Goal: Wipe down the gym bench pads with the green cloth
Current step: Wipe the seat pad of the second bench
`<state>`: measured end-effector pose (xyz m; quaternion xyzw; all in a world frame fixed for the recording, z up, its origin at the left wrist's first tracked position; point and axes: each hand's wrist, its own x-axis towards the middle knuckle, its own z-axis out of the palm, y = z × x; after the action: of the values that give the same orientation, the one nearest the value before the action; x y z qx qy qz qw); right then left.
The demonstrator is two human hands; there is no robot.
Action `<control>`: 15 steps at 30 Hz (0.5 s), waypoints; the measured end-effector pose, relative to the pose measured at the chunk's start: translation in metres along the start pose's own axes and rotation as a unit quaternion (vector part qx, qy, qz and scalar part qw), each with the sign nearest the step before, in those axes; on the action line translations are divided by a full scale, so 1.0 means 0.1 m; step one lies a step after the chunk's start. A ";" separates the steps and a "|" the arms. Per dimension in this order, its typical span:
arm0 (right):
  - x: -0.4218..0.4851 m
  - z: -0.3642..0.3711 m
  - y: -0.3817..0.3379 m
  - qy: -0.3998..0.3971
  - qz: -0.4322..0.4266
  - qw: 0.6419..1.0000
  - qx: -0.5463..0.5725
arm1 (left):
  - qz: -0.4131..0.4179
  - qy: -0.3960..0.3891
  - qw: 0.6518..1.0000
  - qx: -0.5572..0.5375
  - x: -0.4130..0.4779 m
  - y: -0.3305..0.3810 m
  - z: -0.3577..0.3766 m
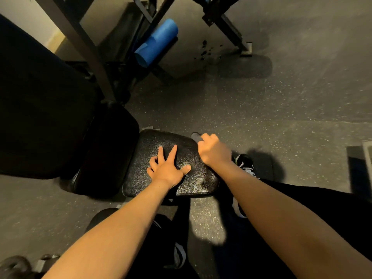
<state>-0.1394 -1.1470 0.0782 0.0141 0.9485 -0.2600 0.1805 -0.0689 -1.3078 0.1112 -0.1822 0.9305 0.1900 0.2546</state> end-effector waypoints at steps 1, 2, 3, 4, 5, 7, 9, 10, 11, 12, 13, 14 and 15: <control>0.00 0.00 0.07 -0.001 0.011 1.000 0.000 | 0.006 0.004 1.000 0.005 0.00 -0.02 0.00; 0.02 -0.01 0.08 -0.004 0.021 1.000 -0.009 | 0.012 0.008 1.000 0.010 0.02 -0.04 -0.01; 0.06 -0.01 0.05 -0.008 0.029 0.999 -0.019 | 0.019 0.015 1.000 0.016 0.04 -0.07 -0.04; 0.12 -0.02 -0.01 -0.014 0.032 0.999 -0.028 | 0.026 0.025 0.999 0.019 0.08 -0.09 -0.08; 0.16 -0.04 -0.06 -0.024 0.026 0.999 -0.037 | 0.030 0.039 0.999 0.018 0.12 -0.11 -0.12; 0.29 -0.05 -0.22 -0.052 0.011 0.998 -0.039 | 0.016 0.061 0.998 0.017 0.22 -0.19 -0.22; 0.42 -0.03 -0.40 -0.086 0.003 0.996 -0.026 | -0.014 0.055 0.998 0.019 0.31 -0.29 -0.27; 0.46 -0.01 -0.50 -0.102 0.002 0.995 -0.018 | -0.021 0.048 0.998 0.016 0.32 -0.33 -0.27; 0.55 0.04 -0.68 -0.116 -0.004 0.993 -0.016 | -0.023 0.048 0.999 0.008 0.38 -0.38 -0.27; 0.58 0.07 -0.79 -0.131 -0.005 0.991 -0.013 | -0.017 0.050 0.999 0.007 0.36 -0.38 -0.23; 0.64 0.12 -0.96 -0.147 -0.011 0.989 -0.009 | -0.012 0.056 0.998 0.006 0.37 -0.40 -0.22; 0.70 0.17 -1.10 -0.160 -0.021 0.987 0.002 | -0.009 0.061 0.998 0.006 0.37 -0.40 -0.19; 0.77 0.22 -1.26 -0.172 -0.033 0.984 0.015 | -0.010 0.067 0.998 0.007 0.39 -0.41 -0.18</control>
<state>-0.2196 -1.2719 0.0952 -0.0595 0.8992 -0.2788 0.3320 -0.0893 -1.3612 0.0941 -0.2022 0.9448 0.1687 0.1951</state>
